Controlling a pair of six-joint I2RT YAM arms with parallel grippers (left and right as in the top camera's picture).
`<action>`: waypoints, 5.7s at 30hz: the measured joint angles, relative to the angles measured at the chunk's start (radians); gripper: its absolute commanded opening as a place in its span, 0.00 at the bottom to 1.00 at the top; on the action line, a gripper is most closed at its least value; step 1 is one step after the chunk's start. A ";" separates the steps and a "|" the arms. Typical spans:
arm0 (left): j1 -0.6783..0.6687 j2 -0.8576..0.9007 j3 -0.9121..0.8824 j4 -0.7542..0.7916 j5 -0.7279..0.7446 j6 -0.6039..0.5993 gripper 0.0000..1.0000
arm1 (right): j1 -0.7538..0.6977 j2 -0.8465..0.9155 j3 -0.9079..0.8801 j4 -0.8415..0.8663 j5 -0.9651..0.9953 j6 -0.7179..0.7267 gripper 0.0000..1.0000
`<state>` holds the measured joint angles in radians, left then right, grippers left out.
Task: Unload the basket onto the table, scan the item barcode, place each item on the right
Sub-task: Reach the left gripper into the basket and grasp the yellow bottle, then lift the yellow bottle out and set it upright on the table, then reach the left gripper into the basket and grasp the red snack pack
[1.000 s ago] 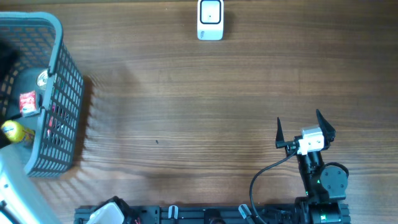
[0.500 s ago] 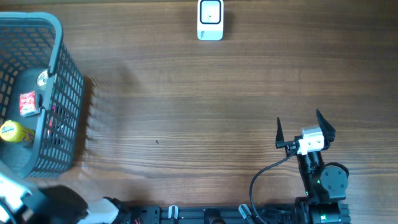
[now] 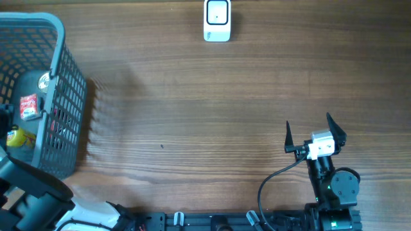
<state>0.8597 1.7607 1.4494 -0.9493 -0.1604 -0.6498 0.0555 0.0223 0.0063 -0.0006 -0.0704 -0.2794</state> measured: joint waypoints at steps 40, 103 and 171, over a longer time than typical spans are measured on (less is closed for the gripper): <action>0.000 0.056 -0.197 0.283 0.106 -0.007 0.42 | 0.000 0.000 0.000 0.000 0.000 0.000 1.00; -1.172 -0.023 -0.171 0.245 0.486 1.043 0.59 | 0.000 0.000 0.000 0.000 0.000 0.000 1.00; -0.192 0.360 0.402 -0.151 0.136 0.935 1.00 | 0.000 0.000 0.000 0.000 0.000 0.000 1.00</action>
<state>0.6682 2.1208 1.8511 -1.1007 -0.0242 0.2852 0.0555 0.0223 0.0063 -0.0006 -0.0704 -0.2794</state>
